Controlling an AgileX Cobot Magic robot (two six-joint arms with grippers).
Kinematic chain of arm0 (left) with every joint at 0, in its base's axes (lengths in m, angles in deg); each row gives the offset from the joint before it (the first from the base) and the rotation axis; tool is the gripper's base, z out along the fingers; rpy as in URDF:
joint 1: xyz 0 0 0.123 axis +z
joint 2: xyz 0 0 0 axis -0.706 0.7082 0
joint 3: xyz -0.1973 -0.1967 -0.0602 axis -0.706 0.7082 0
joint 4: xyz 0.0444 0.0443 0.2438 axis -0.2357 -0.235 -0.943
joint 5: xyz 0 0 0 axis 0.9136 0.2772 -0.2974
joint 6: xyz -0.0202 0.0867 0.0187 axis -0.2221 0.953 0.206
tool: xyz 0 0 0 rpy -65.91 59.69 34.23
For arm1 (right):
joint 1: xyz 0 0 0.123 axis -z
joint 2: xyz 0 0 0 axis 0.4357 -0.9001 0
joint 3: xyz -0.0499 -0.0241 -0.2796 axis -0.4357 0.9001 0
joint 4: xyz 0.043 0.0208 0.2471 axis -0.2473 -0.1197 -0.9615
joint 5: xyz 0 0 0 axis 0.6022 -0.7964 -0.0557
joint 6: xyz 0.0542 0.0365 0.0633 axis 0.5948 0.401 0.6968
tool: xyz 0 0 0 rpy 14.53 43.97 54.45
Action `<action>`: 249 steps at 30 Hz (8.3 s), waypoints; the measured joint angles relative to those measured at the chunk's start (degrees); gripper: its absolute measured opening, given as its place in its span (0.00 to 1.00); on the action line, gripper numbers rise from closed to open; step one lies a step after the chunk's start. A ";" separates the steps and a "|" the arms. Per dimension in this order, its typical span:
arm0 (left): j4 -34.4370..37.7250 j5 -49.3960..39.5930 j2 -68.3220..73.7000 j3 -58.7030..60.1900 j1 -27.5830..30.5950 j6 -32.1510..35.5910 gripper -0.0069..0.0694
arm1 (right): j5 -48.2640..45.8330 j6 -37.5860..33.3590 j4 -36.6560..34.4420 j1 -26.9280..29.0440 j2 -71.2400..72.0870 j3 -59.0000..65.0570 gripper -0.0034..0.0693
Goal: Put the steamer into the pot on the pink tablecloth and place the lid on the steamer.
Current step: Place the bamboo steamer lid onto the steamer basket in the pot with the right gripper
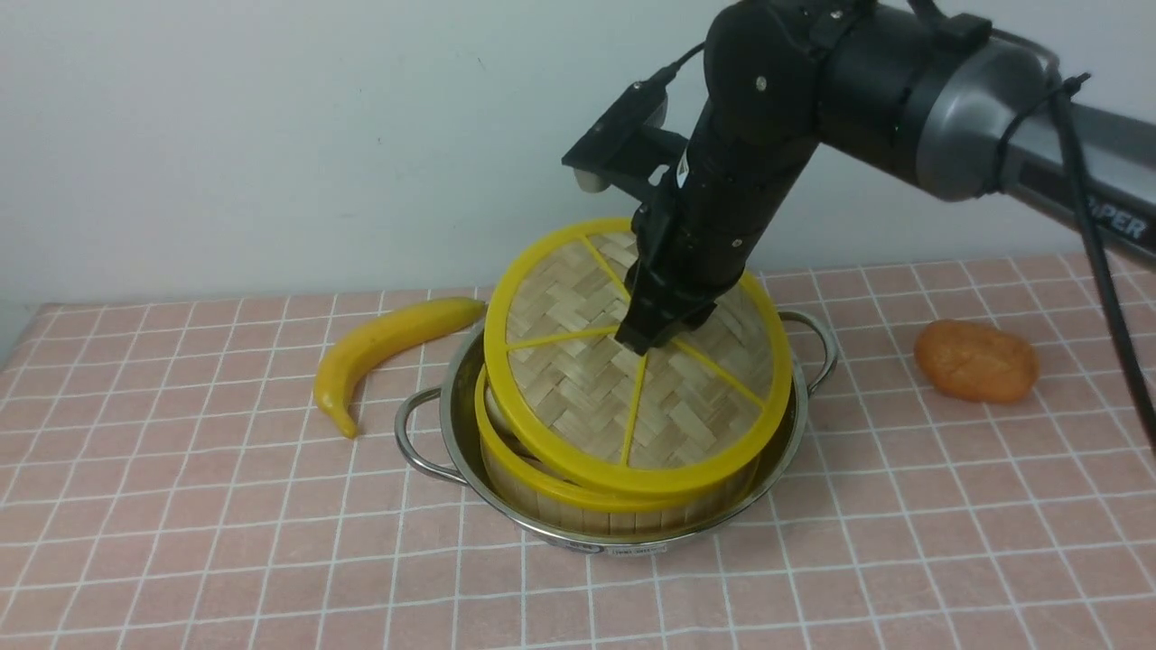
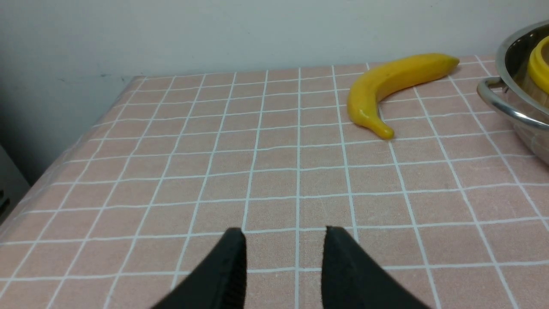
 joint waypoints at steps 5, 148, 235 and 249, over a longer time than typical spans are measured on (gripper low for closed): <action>0.00 0.00 0.00 0.00 0.00 0.00 0.41 | 0.00 -0.36 -0.19 0.00 0.00 0.00 0.25; 0.00 0.00 0.00 0.00 0.00 0.00 0.41 | 11.30 -7.34 -7.52 0.25 -5.48 0.72 0.26; 0.00 0.00 0.00 0.00 0.00 0.00 0.41 | 8.96 -7.74 -18.46 5.06 -4.88 0.89 0.25; 0.00 0.00 0.00 0.00 0.00 0.00 0.41 | 11.20 -7.69 -17.71 4.02 -5.79 0.94 0.25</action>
